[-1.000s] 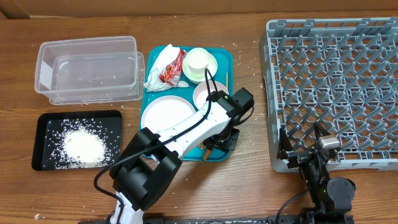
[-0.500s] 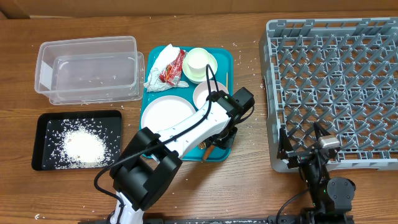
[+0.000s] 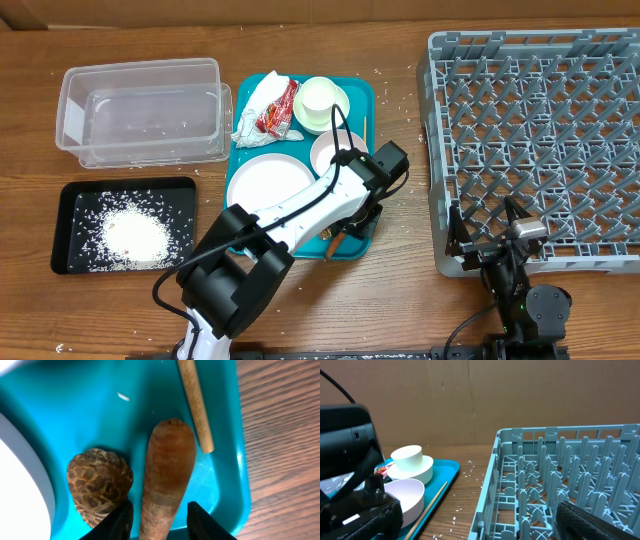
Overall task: Sort waste into correct bins and load items into the dishwasher
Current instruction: 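Lower the left gripper onto the carrot and grasp it, then carry the carrot with the left gripper and drop it on the black tray, then move the left gripper back over the brown mushroom on the teal tray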
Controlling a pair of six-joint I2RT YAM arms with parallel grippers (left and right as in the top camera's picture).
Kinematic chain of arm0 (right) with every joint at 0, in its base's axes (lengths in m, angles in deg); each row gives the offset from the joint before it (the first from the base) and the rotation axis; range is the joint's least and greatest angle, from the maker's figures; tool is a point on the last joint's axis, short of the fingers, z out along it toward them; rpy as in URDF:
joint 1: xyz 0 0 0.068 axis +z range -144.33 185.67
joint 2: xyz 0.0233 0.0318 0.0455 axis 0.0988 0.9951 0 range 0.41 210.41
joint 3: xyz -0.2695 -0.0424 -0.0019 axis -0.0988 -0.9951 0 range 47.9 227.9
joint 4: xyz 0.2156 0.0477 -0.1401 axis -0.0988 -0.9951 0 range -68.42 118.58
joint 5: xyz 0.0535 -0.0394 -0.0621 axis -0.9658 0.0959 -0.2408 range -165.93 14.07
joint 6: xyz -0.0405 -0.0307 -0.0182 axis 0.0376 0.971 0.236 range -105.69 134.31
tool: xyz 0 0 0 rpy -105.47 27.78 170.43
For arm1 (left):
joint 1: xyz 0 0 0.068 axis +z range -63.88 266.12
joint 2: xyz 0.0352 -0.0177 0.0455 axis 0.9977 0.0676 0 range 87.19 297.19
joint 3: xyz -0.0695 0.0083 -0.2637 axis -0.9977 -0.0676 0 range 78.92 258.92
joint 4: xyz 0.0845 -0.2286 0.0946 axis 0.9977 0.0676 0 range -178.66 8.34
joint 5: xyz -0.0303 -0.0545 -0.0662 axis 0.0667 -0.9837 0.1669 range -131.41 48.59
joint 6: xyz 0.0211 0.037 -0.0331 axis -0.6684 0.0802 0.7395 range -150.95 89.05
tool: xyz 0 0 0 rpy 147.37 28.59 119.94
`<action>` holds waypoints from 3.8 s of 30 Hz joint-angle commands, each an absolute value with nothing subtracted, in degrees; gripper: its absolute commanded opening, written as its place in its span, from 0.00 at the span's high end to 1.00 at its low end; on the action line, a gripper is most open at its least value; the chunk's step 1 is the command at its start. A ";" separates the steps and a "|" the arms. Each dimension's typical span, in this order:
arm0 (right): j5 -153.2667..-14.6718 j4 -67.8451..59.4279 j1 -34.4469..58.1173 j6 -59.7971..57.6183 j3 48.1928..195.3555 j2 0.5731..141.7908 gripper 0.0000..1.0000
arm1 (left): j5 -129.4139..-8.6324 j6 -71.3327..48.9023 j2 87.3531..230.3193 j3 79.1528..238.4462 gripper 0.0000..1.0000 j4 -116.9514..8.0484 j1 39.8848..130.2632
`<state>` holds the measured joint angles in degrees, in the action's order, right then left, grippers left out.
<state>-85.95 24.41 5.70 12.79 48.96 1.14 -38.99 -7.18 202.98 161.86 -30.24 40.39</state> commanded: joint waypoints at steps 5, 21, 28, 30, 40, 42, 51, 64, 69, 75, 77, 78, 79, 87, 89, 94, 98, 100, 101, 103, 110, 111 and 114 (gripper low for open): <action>-85.40 24.61 5.55 12.64 48.37 0.59 0.00 | -39.12 -9.13 203.78 160.46 0.62 -30.51 40.28; -85.40 24.61 5.55 12.64 48.37 0.59 0.00 | -39.95 -12.52 203.76 157.03 0.81 -32.08 40.30; -85.40 24.61 5.55 12.64 48.37 0.59 0.00 | -40.00 -9.78 203.68 161.42 0.90 -28.17 40.30; -85.40 24.61 5.55 12.64 48.37 0.59 0.00 | -40.02 -8.73 203.65 163.54 0.91 -26.31 40.30; -85.40 24.61 5.55 12.64 48.37 0.59 0.00 | -36.04 -5.41 203.63 179.54 0.95 -9.74 43.08; -85.40 24.61 5.55 12.66 48.37 0.59 0.00 | -33.42 -3.23 203.63 181.42 0.96 -7.16 45.02; -85.40 24.61 5.55 12.64 48.37 0.59 0.00 | -33.05 1.34 199.09 182.71 0.96 -0.69 63.49; -85.40 24.61 5.55 12.66 48.37 0.59 0.00 | -33.44 5.91 191.33 182.27 0.95 1.71 96.32; -85.40 24.61 5.55 12.64 48.37 0.59 0.00 | -34.25 5.95 191.33 177.66 0.94 -0.54 104.73; -85.40 24.61 5.55 12.64 48.37 0.59 0.00 | -38.01 5.91 191.33 168.02 0.96 -7.62 111.88; -85.40 24.61 5.55 12.64 48.37 0.59 0.00 | -38.29 5.93 191.33 165.27 0.95 -9.98 113.37; -85.40 24.61 5.55 12.64 48.37 0.59 0.00 | -38.27 5.93 191.33 164.11 0.95 -11.32 113.94; -85.40 24.61 5.55 12.66 48.37 0.59 0.00 | -38.23 5.91 191.33 162.36 0.94 -13.44 114.61; -85.40 24.61 5.55 12.66 48.37 0.59 0.00 | -38.73 5.93 191.33 157.82 0.79 -18.51 115.14; -85.40 24.61 5.55 12.64 48.37 0.59 0.00 | -39.30 5.91 191.33 157.66 0.75 -18.88 114.99; -85.40 24.61 5.55 12.64 48.37 0.59 0.00 | -39.82 5.19 191.33 157.66 0.66 -18.88 114.99; -85.40 24.61 5.55 12.64 48.37 0.59 0.00 | -40.02 4.58 191.33 157.66 0.55 -18.44 114.96; -85.40 24.61 5.55 12.64 48.37 0.59 0.00 | -41.40 2.87 191.33 157.66 0.56 -18.46 114.99; -85.40 24.61 5.55 12.64 48.37 0.59 0.00 | -42.66 1.87 191.33 157.68 0.59 -18.49 114.99; -85.40 24.61 5.55 12.64 48.37 0.59 0.00 | -46.93 -1.26 191.26 158.03 0.66 -18.44 114.96; -85.40 24.61 5.55 12.64 48.37 0.59 0.00 | -63.76 -11.64 184.57 159.08 0.68 -18.27 112.58; -85.40 24.61 5.55 12.64 48.37 0.59 0.00 | -64.30 -12.32 182.71 159.06 0.68 -18.05 111.34; -85.40 24.61 5.55 12.64 48.37 0.59 0.00 | -63.97 -13.94 177.12 159.06 0.67 -16.93 105.74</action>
<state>-85.95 24.41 5.70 12.81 48.96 1.14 -58.84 -8.76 184.94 158.08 -17.94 111.38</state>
